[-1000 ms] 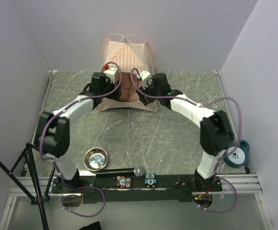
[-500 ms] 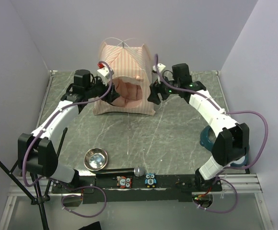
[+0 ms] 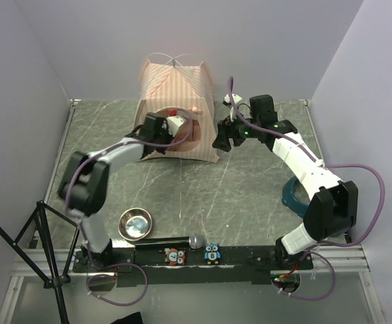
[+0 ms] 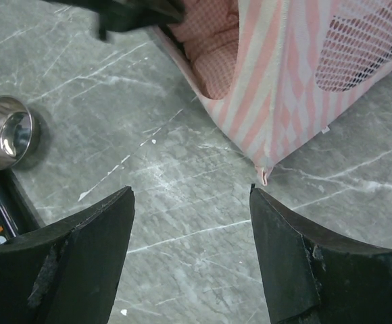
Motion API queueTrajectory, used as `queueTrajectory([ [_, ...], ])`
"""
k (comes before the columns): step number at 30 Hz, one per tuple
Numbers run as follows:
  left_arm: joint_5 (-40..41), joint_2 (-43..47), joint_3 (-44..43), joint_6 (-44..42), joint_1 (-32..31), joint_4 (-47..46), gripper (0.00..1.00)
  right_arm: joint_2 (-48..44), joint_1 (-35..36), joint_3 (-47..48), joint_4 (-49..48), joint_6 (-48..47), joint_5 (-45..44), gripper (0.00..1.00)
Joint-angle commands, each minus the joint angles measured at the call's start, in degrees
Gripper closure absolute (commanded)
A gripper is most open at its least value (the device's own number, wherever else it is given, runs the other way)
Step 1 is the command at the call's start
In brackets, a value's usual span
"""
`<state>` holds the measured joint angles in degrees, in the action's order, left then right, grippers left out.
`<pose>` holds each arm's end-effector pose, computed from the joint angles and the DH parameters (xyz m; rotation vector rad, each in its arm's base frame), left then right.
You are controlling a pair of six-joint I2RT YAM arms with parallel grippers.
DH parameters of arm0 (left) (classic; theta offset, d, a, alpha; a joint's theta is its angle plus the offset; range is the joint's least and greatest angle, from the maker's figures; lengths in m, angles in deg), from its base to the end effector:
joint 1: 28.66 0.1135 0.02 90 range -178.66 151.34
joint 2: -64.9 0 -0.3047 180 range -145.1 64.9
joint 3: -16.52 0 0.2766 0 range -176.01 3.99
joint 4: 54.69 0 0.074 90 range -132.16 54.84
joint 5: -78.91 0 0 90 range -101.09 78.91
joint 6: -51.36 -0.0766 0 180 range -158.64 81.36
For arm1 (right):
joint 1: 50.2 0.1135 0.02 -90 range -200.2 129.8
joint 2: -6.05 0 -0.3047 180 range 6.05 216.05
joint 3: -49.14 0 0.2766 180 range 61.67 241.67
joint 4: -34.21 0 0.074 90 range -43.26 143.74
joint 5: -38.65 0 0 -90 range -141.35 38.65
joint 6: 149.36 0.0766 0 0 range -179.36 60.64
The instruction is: Set up the pet tent
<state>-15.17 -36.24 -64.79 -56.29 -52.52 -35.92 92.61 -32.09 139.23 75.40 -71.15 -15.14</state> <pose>0.4154 -0.1897 0.2248 0.8318 2.0864 -0.1384 0.3521 0.1628 0.3517 -0.8904 1.9926 0.7618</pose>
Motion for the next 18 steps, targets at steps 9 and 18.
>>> queueTrajectory([
  [9,-0.1,6.4,-2.4,-0.8,-2.1,-2.0,0.38,-5.6,-1.2,-1.6,-1.3,-0.1,-1.1,0.25],
  [18,-23.4,25.7,-1.4,6.6,-0.8,5.0,0.17,-4.8,-1.2,-2.1,-3.3,1.6,-0.7,0.24],
])
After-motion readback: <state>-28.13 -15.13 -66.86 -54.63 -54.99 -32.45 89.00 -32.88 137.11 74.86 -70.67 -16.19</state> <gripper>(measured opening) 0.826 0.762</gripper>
